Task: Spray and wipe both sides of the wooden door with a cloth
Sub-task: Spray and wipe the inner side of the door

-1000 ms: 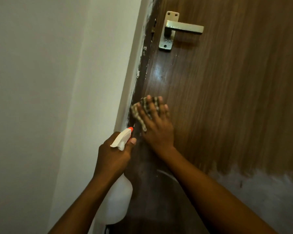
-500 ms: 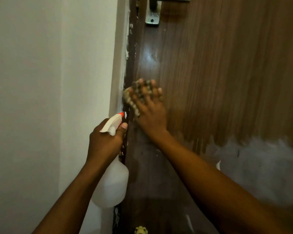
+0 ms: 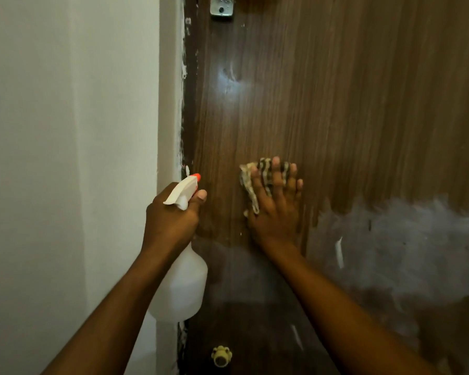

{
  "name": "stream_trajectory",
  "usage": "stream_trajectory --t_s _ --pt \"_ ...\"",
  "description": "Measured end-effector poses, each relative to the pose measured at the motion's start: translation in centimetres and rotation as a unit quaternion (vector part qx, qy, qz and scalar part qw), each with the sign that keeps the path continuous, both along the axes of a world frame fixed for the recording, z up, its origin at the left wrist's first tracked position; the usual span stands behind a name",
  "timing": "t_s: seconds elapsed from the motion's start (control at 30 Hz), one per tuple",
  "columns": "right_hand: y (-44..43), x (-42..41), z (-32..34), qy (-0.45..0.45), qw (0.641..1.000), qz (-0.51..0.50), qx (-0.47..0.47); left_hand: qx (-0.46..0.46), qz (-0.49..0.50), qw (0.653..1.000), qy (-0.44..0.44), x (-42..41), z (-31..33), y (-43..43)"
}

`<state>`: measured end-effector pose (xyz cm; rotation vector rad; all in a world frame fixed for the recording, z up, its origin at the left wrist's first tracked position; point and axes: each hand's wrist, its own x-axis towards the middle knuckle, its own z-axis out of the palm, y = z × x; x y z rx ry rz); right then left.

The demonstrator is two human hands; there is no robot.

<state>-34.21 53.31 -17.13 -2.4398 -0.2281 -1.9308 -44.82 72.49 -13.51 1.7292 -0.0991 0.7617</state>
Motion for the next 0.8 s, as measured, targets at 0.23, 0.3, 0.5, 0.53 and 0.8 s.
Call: stream_trajectory --t_s 0.23,0.3,0.5,0.53,0.8 --pt "-5.6 -0.5 -8.6 0.004 0.976 0.054 -0.210 0.007 -0.008 1.000 0.009 1.0 -1.9 -1.1" --pt "-9.1 -1.5 -9.0 0.005 0.986 0.026 -0.165 0.007 -0.016 1.000 0.018 1.1 -2.6 -1.6" --pt "-7.5 -1.2 -3.1 0.004 0.999 -0.024 0.039 0.018 -0.040 0.999 0.024 1.4 -4.2 -3.7" --pt "-7.3 -1.0 -3.3 -0.002 1.000 -0.011 0.015 0.018 -0.047 0.998 0.025 1.4 -4.5 -4.2" --pt "-18.3 -2.8 -8.8 0.009 0.995 -0.051 -0.089 0.007 -0.107 0.994 0.006 1.3 -5.3 -9.4"
